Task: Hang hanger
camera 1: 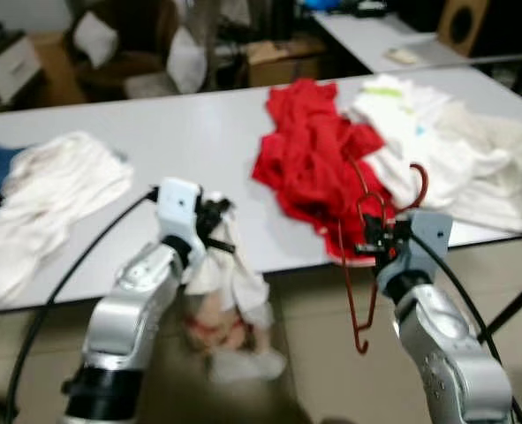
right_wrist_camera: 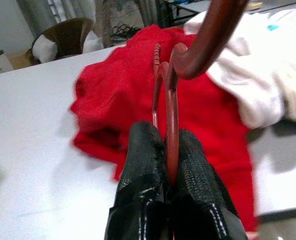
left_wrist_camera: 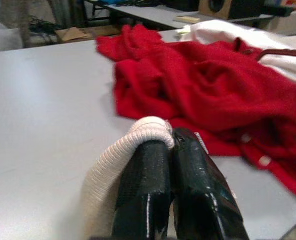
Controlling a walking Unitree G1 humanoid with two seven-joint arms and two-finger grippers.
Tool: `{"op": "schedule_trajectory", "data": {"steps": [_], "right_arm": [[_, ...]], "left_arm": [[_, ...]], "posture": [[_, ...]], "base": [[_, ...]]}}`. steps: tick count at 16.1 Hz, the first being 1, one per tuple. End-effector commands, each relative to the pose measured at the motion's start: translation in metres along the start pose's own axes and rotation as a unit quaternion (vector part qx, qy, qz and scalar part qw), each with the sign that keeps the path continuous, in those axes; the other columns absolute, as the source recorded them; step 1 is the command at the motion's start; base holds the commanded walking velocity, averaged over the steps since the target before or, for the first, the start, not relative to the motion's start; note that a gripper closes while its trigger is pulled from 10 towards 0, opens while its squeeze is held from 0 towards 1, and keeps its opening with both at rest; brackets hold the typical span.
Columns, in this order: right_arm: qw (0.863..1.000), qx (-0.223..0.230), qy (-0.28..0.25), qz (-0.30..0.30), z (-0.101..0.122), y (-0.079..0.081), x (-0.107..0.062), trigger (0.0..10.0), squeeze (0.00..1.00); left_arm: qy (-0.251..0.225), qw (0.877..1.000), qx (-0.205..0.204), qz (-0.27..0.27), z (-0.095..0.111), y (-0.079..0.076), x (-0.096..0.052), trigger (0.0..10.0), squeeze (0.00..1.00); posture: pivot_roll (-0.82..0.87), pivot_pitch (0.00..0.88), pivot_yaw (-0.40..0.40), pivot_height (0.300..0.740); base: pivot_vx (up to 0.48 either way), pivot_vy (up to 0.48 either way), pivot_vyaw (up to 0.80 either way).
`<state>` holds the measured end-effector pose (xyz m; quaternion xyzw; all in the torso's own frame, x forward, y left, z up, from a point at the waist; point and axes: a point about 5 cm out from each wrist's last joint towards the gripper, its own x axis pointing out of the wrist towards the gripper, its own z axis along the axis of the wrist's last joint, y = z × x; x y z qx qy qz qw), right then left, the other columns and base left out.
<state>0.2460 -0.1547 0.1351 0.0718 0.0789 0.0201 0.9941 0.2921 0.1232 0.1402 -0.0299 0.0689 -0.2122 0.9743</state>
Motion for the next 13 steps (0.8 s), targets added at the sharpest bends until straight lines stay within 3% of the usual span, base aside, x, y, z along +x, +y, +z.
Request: {"op": "schedule_trajectory", "data": {"steps": [1,4,8,10,11,13], "right_arm": [[1.000,-0.002,-0.008,-0.003,0.004,-0.002,-0.001,10.0,0.00],[0.999,-0.042,-0.010,0.012,0.013,-0.015,-0.003,10.0,0.00],[0.991,-0.111,-0.012,0.069,0.041,-0.039,-0.011,10.0,0.00],[0.979,-0.164,0.005,0.118,0.054,-0.047,-0.017,10.0,0.00],[0.966,-0.192,0.017,0.175,0.065,-0.049,-0.026,10.0,0.00],[0.949,-0.223,0.021,0.223,0.075,-0.048,-0.034,10.0,0.00]], "left_arm": [[-0.013,1.000,0.012,0.002,0.009,0.002,-0.001,10.0,0.00],[-0.023,1.000,0.016,-0.001,0.013,0.000,0.001,10.0,0.00],[-0.037,0.999,0.024,-0.014,0.023,0.001,0.010,10.0,0.00],[-0.050,0.998,0.023,-0.026,0.031,-0.001,0.018,10.0,0.00],[-0.057,0.997,0.027,-0.038,0.039,-0.003,0.024,10.0,0.00],[-0.062,0.997,0.027,-0.043,0.045,-0.002,0.029,10.0,0.00]], "posture": [[-0.14,0.000,0.069,0.740],[-0.14,0.000,0.062,0.740],[-0.17,0.000,0.080,0.740],[-0.18,0.000,0.077,0.740],[-0.18,0.000,0.070,0.740],[-0.18,0.000,0.065,0.740]], "base": [[0.382,0.000,0.00],[0.381,0.000,0.00],[0.383,0.000,0.00],[0.384,0.000,0.00],[0.382,0.000,0.00],[0.382,0.000,0.00]]}}
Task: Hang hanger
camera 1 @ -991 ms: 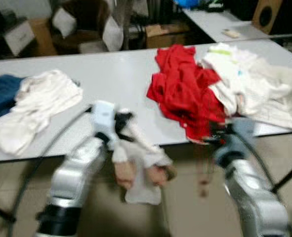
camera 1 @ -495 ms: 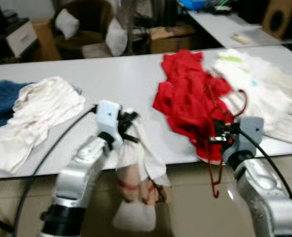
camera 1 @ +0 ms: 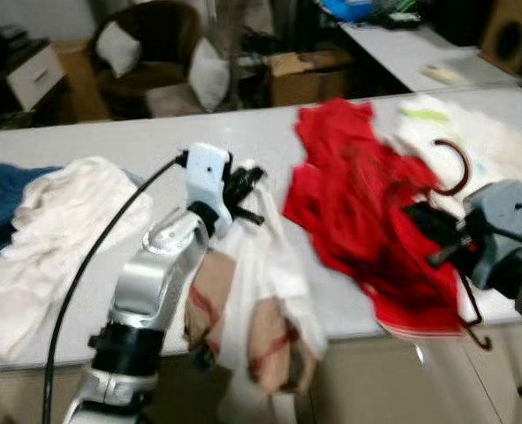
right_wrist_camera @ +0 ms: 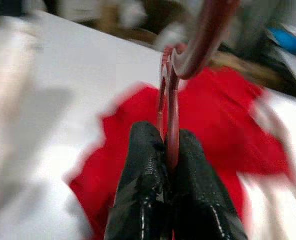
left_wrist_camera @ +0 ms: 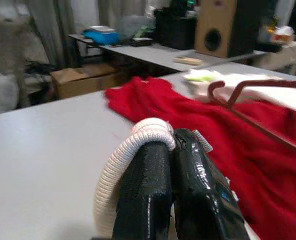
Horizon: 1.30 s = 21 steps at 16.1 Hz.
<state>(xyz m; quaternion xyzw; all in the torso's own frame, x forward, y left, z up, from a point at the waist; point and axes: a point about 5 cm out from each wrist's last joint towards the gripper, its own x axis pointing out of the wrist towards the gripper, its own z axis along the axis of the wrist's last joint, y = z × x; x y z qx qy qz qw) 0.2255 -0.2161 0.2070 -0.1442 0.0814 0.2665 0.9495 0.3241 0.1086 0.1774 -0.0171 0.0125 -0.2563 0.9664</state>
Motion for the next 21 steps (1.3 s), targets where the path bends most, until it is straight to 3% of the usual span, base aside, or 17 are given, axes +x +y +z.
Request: {"op": "schedule_trajectory", "data": {"steps": [1,2,4,7,10,11,15,17,21], "right_arm": [[0.998,-0.027,0.004,0.062,0.013,0.002,-0.014,10.0,0.00],[0.991,-0.057,0.019,0.116,0.027,-0.002,-0.030,10.0,0.00],[0.987,-0.071,0.020,0.144,0.042,-0.006,-0.041,10.0,0.00],[0.983,-0.072,0.001,0.167,0.054,-0.011,-0.043,10.0,0.00],[0.971,-0.061,0.004,0.230,0.057,-0.007,-0.045,10.0,0.00],[0.966,-0.039,-0.013,0.256,0.058,-0.003,-0.043,10.0,0.00],[0.952,-0.029,0.004,0.305,0.049,0.010,-0.033,10.0,0.00],[0.946,-0.025,0.018,0.324,0.042,0.018,-0.023,10.0,0.00],[0.951,-0.012,0.019,0.309,0.031,0.023,-0.004,10.0,0.00]], "left_arm": [[-0.005,1.000,0.011,0.010,0.011,0.008,0.008,10.0,0.00],[0.008,1.000,0.021,0.018,0.018,0.018,0.016,10.0,0.00],[0.007,0.999,0.045,0.023,0.025,0.028,0.021,10.0,0.00],[0.003,0.997,0.066,0.031,0.037,0.034,0.032,10.0,0.00],[-0.010,0.996,0.085,0.030,0.055,0.034,0.047,10.0,0.00],[-0.008,0.995,0.095,0.022,0.060,0.034,0.053,10.0,0.00],[-0.023,0.995,0.098,-0.005,0.078,0.028,0.066,10.0,0.00],[-0.042,0.995,0.082,-0.037,0.094,0.016,0.075,10.0,0.00],[-0.073,0.993,0.047,-0.074,0.117,-0.002,0.077,10.0,0.00]], "posture": [[-0.18,0.000,0.063,0.740],[-0.19,0.000,0.062,0.740],[-0.19,0.000,0.057,0.740],[-0.19,0.000,0.039,0.740],[-0.18,0.000,0.016,0.740],[-0.18,0.000,0.013,0.740],[-0.17,0.000,0.006,0.740],[-0.17,0.000,0.010,0.740],[-0.17,0.000,0.013,0.740]], "base": [[0.300,0.000,0.00],[0.000,0.000,0.00],[0.000,0.000,0.00],[0.000,0.000,0.00],[0.000,0.000,0.00],[0.000,0.000,0.00],[0.000,0.000,0.00],[0.000,0.000,0.00],[0.000,0.000,0.00]]}}
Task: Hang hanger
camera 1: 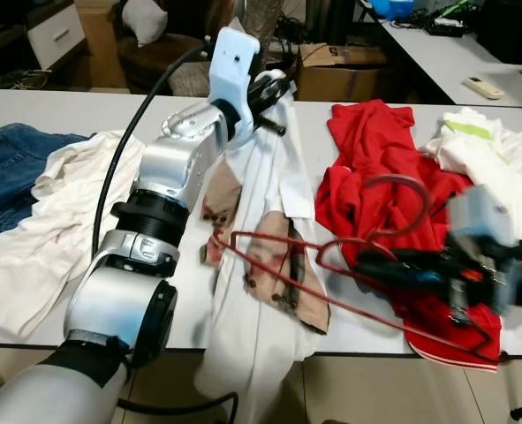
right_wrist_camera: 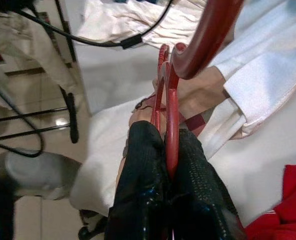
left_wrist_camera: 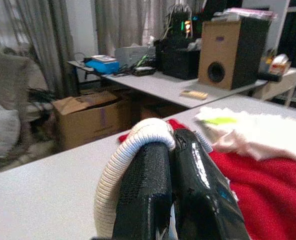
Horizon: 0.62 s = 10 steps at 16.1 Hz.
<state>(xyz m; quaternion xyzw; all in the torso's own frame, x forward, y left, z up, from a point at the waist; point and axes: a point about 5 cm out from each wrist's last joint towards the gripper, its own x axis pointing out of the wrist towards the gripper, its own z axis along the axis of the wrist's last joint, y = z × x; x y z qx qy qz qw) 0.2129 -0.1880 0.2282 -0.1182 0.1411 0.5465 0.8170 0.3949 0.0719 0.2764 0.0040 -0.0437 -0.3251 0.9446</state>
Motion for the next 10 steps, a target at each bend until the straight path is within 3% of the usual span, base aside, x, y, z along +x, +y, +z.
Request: {"op": "schedule_trajectory", "data": {"steps": [1,3,6,7,8,9,10], "right_arm": [[1.000,-0.006,0.006,-0.015,-0.002,-0.004,0.005,10.0,0.00],[0.997,-0.006,0.003,-0.083,-0.007,-0.022,0.011,10.0,0.00],[0.990,-0.018,-0.007,-0.143,-0.007,-0.038,0.010,10.0,0.00],[0.973,-0.035,-0.026,-0.228,-0.001,-0.061,0.003,10.0,0.00],[0.939,-0.045,-0.063,-0.336,0.011,-0.089,-0.013,10.0,0.00],[0.922,-0.050,-0.077,-0.377,0.017,-0.099,-0.021,10.0,0.00],[0.882,-0.072,-0.110,-0.452,0.033,-0.118,-0.043,10.0,0.00]], "left_arm": [[-0.043,0.999,-0.005,-0.011,0.029,-0.004,0.001,10.0,0.00],[-0.069,0.997,-0.034,-0.018,0.053,-0.007,0.000,10.0,0.00],[-0.083,0.995,-0.047,-0.033,0.064,-0.012,-0.001,10.0,0.00],[-0.099,0.993,-0.055,-0.044,0.075,-0.015,-0.002,10.0,0.00],[-0.117,0.989,-0.069,-0.060,0.085,-0.020,-0.003,10.0,0.00],[-0.123,0.987,-0.076,-0.068,0.089,-0.022,-0.004,10.0,0.00],[-0.133,0.984,-0.082,-0.081,0.095,-0.025,-0.006,10.0,0.00]], "posture": [[-0.17,0.000,0.011,0.740],[-0.16,0.000,0.008,0.740],[-0.16,0.000,0.006,0.740],[-0.16,0.000,0.006,0.740],[-0.16,0.000,0.008,0.740],[-0.16,0.000,0.008,0.740],[-0.16,0.000,0.010,0.740]], "base": [[0.000,0.000,0.00],[0.000,0.000,0.00],[0.000,0.000,0.00],[0.000,0.000,0.00],[0.000,0.000,0.00],[0.000,0.000,0.00],[0.000,0.000,0.00]]}}
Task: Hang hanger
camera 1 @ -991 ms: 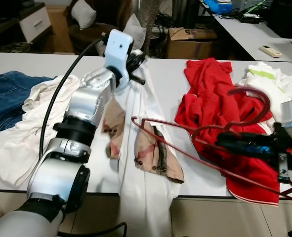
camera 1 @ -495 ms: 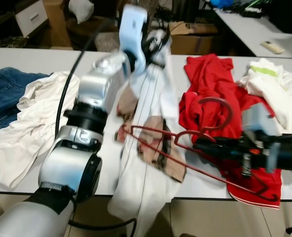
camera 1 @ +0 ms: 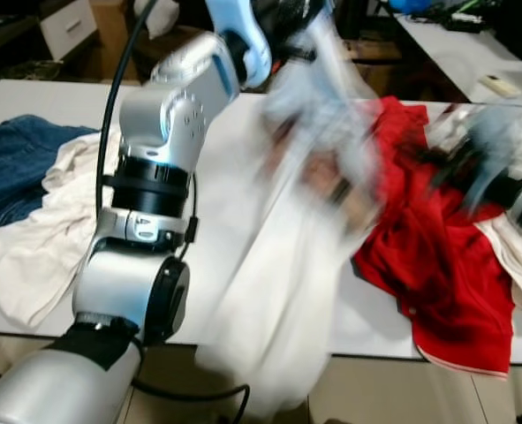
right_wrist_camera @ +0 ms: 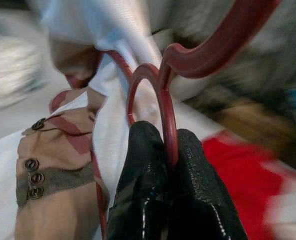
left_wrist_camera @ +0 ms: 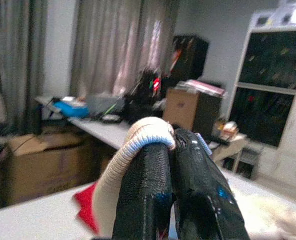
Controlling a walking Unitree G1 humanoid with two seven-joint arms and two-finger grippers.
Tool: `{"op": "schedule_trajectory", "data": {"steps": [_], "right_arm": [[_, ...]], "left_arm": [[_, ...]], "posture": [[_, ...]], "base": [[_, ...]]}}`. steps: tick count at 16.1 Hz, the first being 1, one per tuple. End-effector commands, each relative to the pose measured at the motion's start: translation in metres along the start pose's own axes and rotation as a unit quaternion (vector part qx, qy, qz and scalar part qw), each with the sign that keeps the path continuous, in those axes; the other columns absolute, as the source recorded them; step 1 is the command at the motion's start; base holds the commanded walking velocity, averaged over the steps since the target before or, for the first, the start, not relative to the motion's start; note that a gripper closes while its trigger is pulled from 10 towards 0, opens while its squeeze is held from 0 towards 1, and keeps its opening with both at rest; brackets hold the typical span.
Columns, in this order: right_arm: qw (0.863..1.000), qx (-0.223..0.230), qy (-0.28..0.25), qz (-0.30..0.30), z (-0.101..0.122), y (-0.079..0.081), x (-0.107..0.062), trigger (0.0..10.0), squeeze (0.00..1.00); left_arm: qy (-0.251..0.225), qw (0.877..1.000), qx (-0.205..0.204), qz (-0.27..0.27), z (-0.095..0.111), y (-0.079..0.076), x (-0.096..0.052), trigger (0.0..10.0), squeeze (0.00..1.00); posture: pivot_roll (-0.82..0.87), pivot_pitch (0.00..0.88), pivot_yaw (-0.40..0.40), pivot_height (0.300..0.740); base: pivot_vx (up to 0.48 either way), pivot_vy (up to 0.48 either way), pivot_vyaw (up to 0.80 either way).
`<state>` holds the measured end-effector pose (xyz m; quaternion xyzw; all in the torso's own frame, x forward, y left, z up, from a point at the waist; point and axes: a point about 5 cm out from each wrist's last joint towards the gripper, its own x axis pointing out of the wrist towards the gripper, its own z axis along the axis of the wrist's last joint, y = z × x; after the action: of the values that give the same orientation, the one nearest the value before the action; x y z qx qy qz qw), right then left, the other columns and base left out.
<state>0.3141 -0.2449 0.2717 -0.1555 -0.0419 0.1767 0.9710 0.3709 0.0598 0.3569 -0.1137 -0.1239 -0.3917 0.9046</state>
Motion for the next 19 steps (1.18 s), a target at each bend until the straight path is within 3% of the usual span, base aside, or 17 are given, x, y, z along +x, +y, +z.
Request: {"op": "schedule_trajectory", "data": {"steps": [1,2,3,4,6,8,10,11,12,13,14,17,19], "right_arm": [[0.988,-0.021,-0.084,-0.127,0.035,-0.048,-0.011,10.0,0.00],[0.988,-0.021,-0.084,-0.127,0.035,-0.048,-0.011,10.0,0.00],[0.979,-0.032,-0.135,-0.151,0.058,-0.066,-0.016,10.0,0.00],[0.977,-0.049,-0.150,-0.142,0.067,-0.071,-0.017,10.0,0.00],[0.980,-0.058,-0.144,-0.121,0.065,-0.070,-0.014,10.0,0.00],[0.995,-0.069,-0.062,0.026,0.020,-0.033,-0.006,10.0,0.00],[0.991,-0.074,-0.001,0.112,-0.013,-0.006,-0.014,10.0,0.00],[0.990,-0.075,0.007,0.123,-0.018,-0.003,-0.016,10.0,0.00],[0.981,-0.078,0.056,0.167,-0.040,0.010,-0.030,10.0,0.00],[0.974,-0.072,0.089,0.193,-0.053,0.018,-0.042,10.0,0.00],[0.969,-0.071,0.110,0.211,-0.059,0.021,-0.052,10.0,0.00],[0.952,-0.071,0.144,0.259,-0.059,0.023,-0.072,10.0,0.00],[0.939,-0.071,0.158,0.297,-0.050,0.025,-0.085,10.0,0.00]], "left_arm": [[-0.025,0.999,0.004,-0.022,0.016,-0.009,0.002,10.0,0.00],[-0.025,0.999,0.004,-0.022,0.016,-0.009,0.002,10.0,0.00],[-0.032,0.999,0.002,-0.025,0.019,-0.011,0.000,10.0,0.00],[-0.038,0.999,0.001,-0.024,0.021,-0.011,-0.001,10.0,0.00],[-0.040,0.999,0.001,-0.023,0.022,-0.011,-0.002,10.0,0.00],[-0.003,1.000,0.005,0.007,-0.003,-0.010,-0.004,10.0,0.00],[0.060,0.998,0.003,0.023,-0.045,-0.013,-0.007,10.0,0.00],[0.072,0.997,-0.001,0.026,-0.053,-0.014,-0.008,10.0,0.00],[0.128,0.991,0.000,0.041,-0.092,-0.017,-0.014,10.0,0.00],[0.167,0.984,0.016,0.051,-0.118,-0.019,-0.021,10.0,0.00],[0.189,0.979,0.039,0.059,-0.129,-0.018,-0.024,10.0,0.00],[0.188,0.977,0.051,0.087,-0.132,-0.008,-0.022,10.0,0.00],[0.184,0.968,0.067,0.156,-0.139,0.013,-0.024,10.0,0.00]], "posture": [[-0.16,0.000,0.011,0.740],[-0.16,0.000,0.011,0.740],[-0.16,0.000,0.009,0.740],[-0.16,0.000,0.009,0.740],[-0.16,0.000,0.010,0.740],[-0.16,0.000,0.013,0.740],[-0.16,0.000,0.013,0.740],[-0.16,0.000,0.013,0.740],[-0.15,0.000,0.015,0.740],[-0.16,0.000,0.018,0.740],[-0.16,0.000,0.024,0.740],[-0.16,0.000,0.030,0.740],[-0.16,0.000,0.033,0.740]], "base": [[0.000,0.000,0.00],[0.000,0.000,0.00],[0.000,0.000,0.00],[0.000,0.000,0.00],[0.000,0.000,0.00],[0.000,0.000,0.00],[0.000,0.000,0.00],[0.000,0.000,0.00],[0.000,0.000,0.00],[0.000,0.000,0.00],[0.000,0.000,0.00],[0.000,0.000,0.00],[0.000,0.000,0.00]]}}
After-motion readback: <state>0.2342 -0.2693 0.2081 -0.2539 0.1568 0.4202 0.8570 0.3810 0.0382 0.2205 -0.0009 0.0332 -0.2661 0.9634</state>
